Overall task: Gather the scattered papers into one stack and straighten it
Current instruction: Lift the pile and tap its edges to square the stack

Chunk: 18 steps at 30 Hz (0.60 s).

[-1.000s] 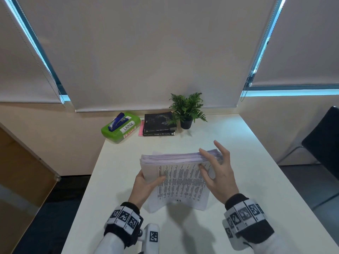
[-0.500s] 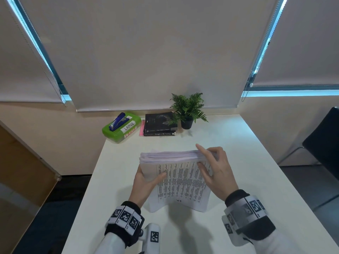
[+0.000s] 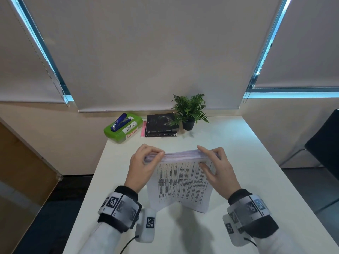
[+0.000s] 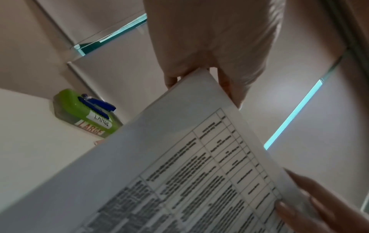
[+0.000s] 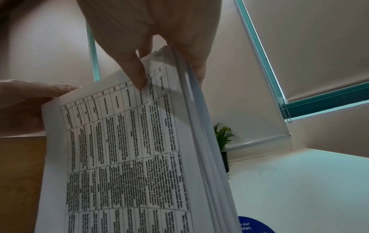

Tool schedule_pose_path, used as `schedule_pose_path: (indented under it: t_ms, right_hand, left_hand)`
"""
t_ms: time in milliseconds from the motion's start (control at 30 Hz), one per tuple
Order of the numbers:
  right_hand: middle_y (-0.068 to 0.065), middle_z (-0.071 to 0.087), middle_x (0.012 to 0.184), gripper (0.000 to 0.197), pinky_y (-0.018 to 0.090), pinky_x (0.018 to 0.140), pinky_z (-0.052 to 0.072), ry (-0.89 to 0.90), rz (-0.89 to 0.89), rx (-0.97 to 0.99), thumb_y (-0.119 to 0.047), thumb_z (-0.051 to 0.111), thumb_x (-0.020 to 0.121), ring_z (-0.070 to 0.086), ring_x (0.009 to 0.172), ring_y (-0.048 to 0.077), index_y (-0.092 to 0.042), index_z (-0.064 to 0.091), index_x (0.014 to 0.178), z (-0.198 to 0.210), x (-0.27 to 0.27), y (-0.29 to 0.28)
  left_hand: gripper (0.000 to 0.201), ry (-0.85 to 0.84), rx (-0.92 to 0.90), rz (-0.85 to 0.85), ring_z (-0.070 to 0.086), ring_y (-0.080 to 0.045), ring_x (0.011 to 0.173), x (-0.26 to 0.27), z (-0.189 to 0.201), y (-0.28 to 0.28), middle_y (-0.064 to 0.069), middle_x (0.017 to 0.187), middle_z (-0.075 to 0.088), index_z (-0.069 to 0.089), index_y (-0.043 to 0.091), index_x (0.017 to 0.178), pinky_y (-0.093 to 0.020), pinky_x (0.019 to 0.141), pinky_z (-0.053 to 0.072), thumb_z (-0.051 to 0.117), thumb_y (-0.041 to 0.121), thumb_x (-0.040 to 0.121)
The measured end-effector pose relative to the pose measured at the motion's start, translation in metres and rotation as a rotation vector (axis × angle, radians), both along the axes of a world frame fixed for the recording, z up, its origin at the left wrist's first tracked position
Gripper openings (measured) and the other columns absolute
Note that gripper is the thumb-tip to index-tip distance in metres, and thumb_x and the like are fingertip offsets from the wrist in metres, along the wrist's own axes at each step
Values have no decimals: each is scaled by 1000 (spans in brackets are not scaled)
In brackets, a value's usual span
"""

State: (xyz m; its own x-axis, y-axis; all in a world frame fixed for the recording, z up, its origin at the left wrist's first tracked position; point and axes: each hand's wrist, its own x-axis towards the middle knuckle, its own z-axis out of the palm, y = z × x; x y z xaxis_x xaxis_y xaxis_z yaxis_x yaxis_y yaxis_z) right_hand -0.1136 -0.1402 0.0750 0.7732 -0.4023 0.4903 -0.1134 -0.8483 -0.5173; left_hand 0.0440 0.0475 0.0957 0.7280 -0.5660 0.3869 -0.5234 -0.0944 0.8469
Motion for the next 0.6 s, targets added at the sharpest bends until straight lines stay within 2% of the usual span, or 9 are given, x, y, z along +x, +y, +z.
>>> schedule_pose_path:
  t_ms: [67,133,267,333,500,600]
  right_hand:
    - [-5,39,97,52,9,78,38,-5,5,-5,-16,63,85,42,87,4,-29,47,133,0,0,0]
    - [-4,40,97,52,8,79,37,-14,13,-11,-16,63,85,45,88,7,-30,47,133,1,1,0]
    - [-5,39,99,53,-6,81,32,-16,30,-15,-16,63,86,42,90,1,-34,47,133,2,2,0]
    - [-5,40,101,53,-9,82,30,-13,37,-24,-16,63,86,41,89,-1,-34,48,133,2,3,1]
    - [-6,41,99,50,-8,81,31,-6,36,-20,-16,62,87,40,87,-5,-32,48,133,0,4,-1]
    - [-12,40,87,42,0,72,37,-1,62,28,-13,61,87,45,84,-4,-27,55,125,-5,4,0]
  left_hand:
    - [1,72,-38,4,60,-6,82,2,2,-1,-1,85,65,71,12,82,-12,77,43,69,13,82]
    - [2,116,-56,3,60,-6,80,4,3,-1,-1,85,65,69,12,80,-13,77,45,70,10,82]
    - [5,82,-1,-8,58,-6,81,6,5,0,0,85,64,64,13,80,-12,76,44,66,11,84]
    - [6,75,48,15,56,-5,80,7,5,-1,0,85,64,61,12,81,-8,73,41,63,13,87]
    - [10,163,80,78,60,-6,84,13,-2,-1,2,91,67,56,6,85,-5,67,41,56,14,91]
    - [11,189,88,86,59,-6,83,14,-13,5,3,90,68,53,6,85,-14,68,42,53,14,92]
